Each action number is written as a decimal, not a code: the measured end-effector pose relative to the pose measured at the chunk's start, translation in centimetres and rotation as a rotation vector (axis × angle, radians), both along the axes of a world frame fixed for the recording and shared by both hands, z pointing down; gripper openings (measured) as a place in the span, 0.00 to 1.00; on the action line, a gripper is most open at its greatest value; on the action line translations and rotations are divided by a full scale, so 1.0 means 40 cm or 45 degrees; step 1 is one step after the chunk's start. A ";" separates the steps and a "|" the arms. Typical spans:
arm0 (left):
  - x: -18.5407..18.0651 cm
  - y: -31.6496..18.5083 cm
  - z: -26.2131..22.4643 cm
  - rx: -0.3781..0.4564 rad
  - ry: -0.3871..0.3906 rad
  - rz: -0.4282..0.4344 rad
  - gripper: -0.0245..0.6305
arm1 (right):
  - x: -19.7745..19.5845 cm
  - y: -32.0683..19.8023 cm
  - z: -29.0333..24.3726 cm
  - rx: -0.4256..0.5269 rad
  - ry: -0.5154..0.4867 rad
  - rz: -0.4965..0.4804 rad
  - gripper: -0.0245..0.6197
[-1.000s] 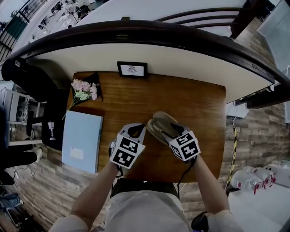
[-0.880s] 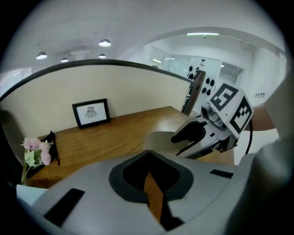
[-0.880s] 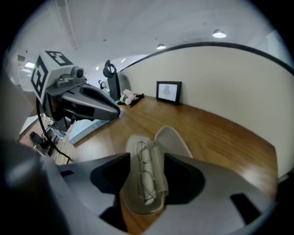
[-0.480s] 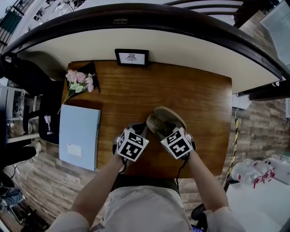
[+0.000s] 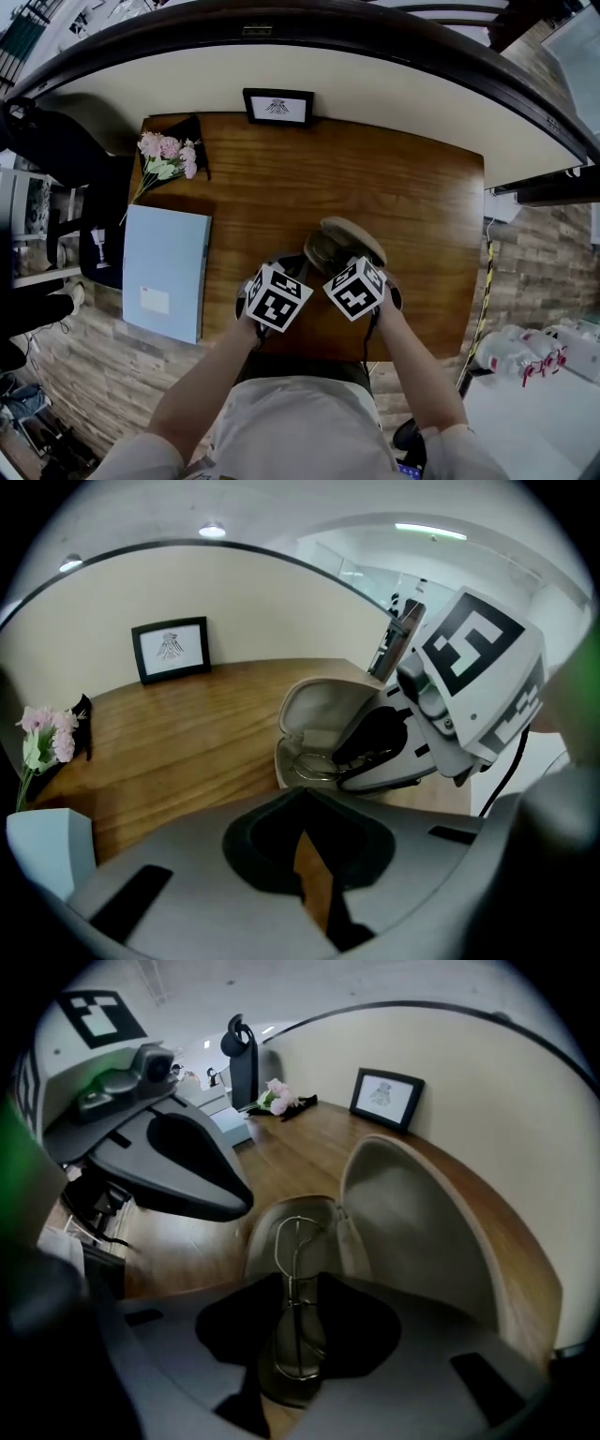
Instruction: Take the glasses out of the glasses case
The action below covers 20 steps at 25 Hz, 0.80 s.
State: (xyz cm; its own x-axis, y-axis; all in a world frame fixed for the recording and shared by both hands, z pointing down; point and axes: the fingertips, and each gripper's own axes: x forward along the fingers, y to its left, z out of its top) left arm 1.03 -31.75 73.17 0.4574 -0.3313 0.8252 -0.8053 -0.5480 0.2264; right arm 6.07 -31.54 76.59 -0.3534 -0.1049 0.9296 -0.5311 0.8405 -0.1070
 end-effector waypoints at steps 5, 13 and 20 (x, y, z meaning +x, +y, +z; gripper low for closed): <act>0.001 0.011 -0.042 0.028 0.018 0.022 0.04 | 0.001 -0.019 -0.036 0.031 0.017 0.013 0.12; -0.049 -0.015 -0.164 0.138 0.035 -0.032 0.04 | 0.016 -0.077 -0.205 0.189 -0.073 0.151 0.10; -0.066 -0.087 -0.406 0.302 0.184 -0.105 0.04 | 0.023 -0.110 -0.492 0.485 -0.187 0.189 0.10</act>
